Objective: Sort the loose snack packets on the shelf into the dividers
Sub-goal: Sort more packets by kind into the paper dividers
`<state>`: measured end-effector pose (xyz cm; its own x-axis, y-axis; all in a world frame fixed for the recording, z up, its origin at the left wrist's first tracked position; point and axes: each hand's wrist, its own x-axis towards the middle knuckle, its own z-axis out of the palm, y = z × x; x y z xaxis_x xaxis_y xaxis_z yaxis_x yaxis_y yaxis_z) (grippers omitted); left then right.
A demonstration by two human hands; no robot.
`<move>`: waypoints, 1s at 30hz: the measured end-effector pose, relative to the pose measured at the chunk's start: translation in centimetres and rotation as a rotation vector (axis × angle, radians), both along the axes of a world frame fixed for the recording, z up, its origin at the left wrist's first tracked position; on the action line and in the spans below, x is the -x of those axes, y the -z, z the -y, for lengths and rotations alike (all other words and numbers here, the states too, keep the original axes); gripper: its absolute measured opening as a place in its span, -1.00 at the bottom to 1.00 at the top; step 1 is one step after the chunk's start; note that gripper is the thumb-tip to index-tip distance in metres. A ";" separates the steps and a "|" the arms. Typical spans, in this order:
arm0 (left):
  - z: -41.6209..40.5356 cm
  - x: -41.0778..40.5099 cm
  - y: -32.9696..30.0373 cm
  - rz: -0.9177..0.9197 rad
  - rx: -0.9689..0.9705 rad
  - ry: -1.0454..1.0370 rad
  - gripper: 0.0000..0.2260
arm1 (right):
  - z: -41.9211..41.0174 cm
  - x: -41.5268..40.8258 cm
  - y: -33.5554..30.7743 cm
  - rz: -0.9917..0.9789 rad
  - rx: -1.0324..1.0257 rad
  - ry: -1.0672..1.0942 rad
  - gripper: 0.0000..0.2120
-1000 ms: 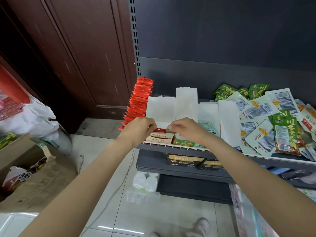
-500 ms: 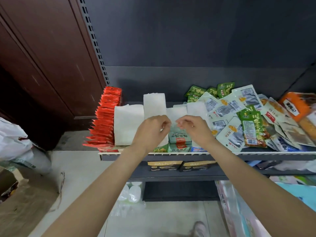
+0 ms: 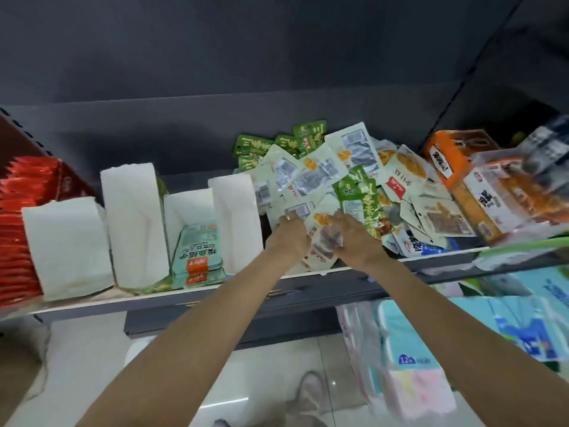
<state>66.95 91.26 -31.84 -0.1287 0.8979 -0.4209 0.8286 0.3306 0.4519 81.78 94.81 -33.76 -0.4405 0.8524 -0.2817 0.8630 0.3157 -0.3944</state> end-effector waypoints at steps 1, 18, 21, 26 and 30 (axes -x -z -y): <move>-0.5 -0.4 0.4 -0.056 0.053 -0.034 -0.40 | -0.3 -0.6 0.3 0.011 0.003 -0.034 -0.35; 1.4 5.1 -8.6 0.967 -0.262 -0.581 -0.70 | 1.1 2.7 -6.9 -0.480 -0.380 0.089 -0.74; 4.0 8.3 -9.2 0.605 -0.532 -0.435 -0.77 | 3.0 6.5 -9.6 -0.689 -0.238 0.146 -0.70; 10.1 15.7 -10.3 0.337 -0.730 -0.272 -0.92 | 7.4 14.4 -11.9 -0.881 -0.010 0.053 -0.77; 15.1 22.0 -10.0 0.256 -0.792 -0.325 -0.92 | 11.0 20.7 -11.5 -0.872 0.076 0.031 -0.75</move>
